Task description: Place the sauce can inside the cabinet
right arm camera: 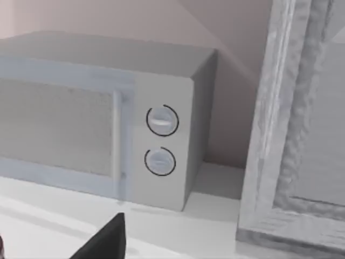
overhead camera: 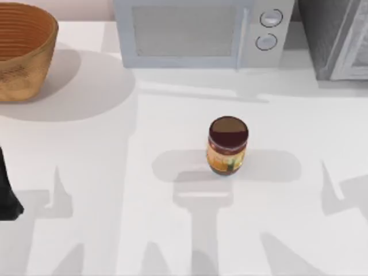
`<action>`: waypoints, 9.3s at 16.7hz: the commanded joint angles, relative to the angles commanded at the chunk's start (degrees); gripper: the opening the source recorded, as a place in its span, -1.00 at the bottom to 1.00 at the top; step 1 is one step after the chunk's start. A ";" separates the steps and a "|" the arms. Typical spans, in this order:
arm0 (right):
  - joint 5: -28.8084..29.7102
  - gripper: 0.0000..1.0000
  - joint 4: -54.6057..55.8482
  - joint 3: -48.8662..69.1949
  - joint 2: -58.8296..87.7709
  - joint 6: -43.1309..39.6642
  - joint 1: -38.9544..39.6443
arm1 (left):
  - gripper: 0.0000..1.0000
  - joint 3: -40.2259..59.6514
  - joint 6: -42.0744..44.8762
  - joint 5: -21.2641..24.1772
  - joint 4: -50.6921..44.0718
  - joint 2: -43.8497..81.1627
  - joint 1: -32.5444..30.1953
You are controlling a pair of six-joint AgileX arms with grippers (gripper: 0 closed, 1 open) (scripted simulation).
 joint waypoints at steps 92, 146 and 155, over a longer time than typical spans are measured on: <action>-58.32 -1.00 27.23 50.76 96.25 -10.89 13.69 | 1.00 0.00 0.00 0.00 0.00 0.00 0.00; 20.98 -1.00 -31.12 79.00 48.08 5.17 6.05 | 1.00 0.00 0.00 0.00 0.00 0.00 0.00; 23.00 -1.00 -36.91 99.10 63.26 4.33 8.46 | 1.00 0.00 0.00 0.00 0.00 0.00 0.00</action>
